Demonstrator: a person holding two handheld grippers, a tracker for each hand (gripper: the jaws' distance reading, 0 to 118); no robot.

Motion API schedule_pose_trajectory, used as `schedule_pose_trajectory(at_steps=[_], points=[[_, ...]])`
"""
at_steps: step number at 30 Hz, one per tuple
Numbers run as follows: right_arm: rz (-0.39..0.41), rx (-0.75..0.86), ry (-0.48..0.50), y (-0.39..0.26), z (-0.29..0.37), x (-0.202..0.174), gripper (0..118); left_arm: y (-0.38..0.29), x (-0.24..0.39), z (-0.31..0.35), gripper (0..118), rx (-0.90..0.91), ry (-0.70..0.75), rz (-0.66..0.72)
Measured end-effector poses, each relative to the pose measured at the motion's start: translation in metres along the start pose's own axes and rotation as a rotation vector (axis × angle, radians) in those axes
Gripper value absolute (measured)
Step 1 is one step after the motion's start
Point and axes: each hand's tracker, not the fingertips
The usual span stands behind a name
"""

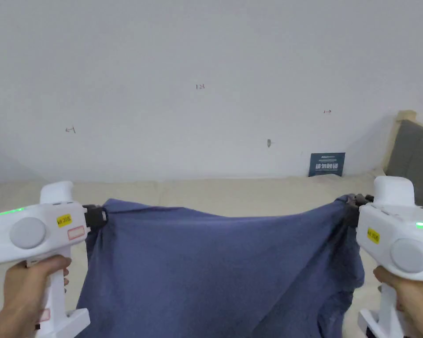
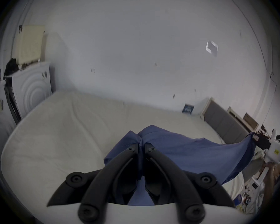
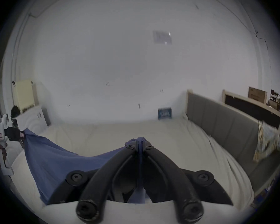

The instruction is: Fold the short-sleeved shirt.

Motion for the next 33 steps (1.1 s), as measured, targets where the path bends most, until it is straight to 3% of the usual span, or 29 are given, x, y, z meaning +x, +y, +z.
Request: schedule_pose_trajectory(at_steps=[2, 6, 16, 24, 33], points=[[-0.008, 0.062, 0.042, 0.036, -0.006, -0.006, 3, 0.035, 0.002, 0.011, 7, 0.053, -0.003, 0.013], [-0.130, 0.151, 0.171, 0.100, -0.024, -0.014, 3, 0.098, 0.009, 0.020, 7, 0.156, 0.050, -0.034], [0.046, 0.299, 0.150, 0.181, -0.067, -0.050, 3, 0.191, 0.007, -0.015, 7, 0.283, 0.084, -0.023], [0.045, 0.267, 0.159, 0.133, -0.115, -0.057, 3, 0.158, -0.026, -0.090, 7, 0.267, 0.091, 0.005], [0.020, 0.011, 0.160, -0.002, -0.145, -0.046, 3, 0.020, -0.071, -0.134, 7, 0.034, 0.122, 0.032]])
